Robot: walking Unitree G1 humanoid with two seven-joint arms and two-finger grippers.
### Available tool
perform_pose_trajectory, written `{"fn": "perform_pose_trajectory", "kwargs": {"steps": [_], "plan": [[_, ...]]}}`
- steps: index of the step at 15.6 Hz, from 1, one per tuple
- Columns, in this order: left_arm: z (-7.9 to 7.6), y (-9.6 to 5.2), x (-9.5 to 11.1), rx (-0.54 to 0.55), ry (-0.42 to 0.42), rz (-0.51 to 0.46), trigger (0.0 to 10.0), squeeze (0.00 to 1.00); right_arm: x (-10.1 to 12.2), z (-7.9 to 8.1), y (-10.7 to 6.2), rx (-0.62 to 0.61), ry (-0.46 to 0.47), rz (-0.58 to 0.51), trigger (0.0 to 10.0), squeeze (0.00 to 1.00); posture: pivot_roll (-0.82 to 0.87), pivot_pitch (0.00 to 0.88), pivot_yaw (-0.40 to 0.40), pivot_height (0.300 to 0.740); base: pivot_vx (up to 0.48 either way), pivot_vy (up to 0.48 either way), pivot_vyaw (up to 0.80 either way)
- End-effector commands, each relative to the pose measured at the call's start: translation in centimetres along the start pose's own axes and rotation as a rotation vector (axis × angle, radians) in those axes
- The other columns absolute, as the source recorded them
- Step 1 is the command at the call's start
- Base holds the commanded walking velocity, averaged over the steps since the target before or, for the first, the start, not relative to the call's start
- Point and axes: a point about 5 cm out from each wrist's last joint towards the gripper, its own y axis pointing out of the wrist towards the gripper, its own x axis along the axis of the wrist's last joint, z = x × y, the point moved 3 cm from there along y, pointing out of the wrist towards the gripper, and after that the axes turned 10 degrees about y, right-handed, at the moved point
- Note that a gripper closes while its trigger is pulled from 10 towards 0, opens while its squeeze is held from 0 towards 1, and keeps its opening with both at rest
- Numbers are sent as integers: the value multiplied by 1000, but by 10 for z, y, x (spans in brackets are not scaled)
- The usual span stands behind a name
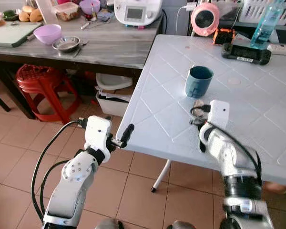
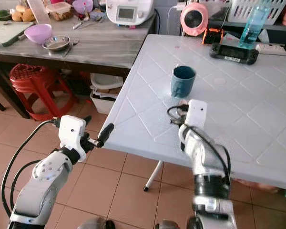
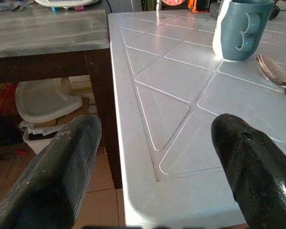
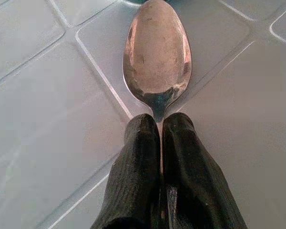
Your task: Setting the table
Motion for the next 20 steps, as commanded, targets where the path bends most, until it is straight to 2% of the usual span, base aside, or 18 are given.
{"fn": "perform_pose_trajectory", "kwargs": {"steps": [1, 3, 7, 9, 10, 11, 12, 13, 15, 19, 20], "plan": [[0, 1, 0, -11, 17, 1, 10000, 0, -39, -2, 1, -14, -6, 163, 0, 0, 1, 15, 57, 740, 0, 0, 0], [0, 1, 0, -12, 18, -1, 10000, 0, -52, 3, -5, -12, 13, 191, 0, 0, -1, 13, 56, 740, 0, 0, 0], [0, 2, 1, -8, 23, -7, 10000, 0, -63, 7, -12, -6, 51, 196, 0, 0, -1, 2, 51, 740, 0, 0, 0], [2, 2, 0, 18, 17, -7, 10000, 0, -52, 11, -15, 15, 41, 100, 118, 0, -3, 0, 43, 740, 0, 0, 0], [4, 2, -1, 41, 14, -6, 10000, 0, -50, 11, -17, 16, 45, 73, 2549, 0, -7, 0, 37, 740, 0, 0, 0], [7, 3, -2, 65, 10, -4, 10000, 0, -49, 11, -18, 24, 46, 50, 3412, 0, -8, 0, 34, 740, 0, 0, 0], [9, 4, -2, 84, 5, -3, 10000, 0, -48, 13, -19, 36, 39, 30, 7059, 0, -10, 0, 32, 740, 0, 0, 0], [13, 5, -4, 114, -2, 6, 10000, 0, -44, 14, -21, 47, 30, -18, 10000, 0, -12, 0, 31, 740, 0, 0, 0], [13, 7, -5, 118, -5, 5, 10000, 0, -41, 18, -22, 80, 11, -67, 10000, 0, -13, 0, 23, 740, 0, 0, 0], [15, 12, -8, 147, -11, 8, 10000, 0, -23, 21, -25, 111, -19, -229, 10000, 0, -12, 0, 18, 740, 0, 472, 0], [15, 13, -8, 146, -10, 7, 10000, 0, -22, 22, -25, 113, -16, -237, 10000, 0, -12, 0, 17, 740, 0, 480, 0]]}}
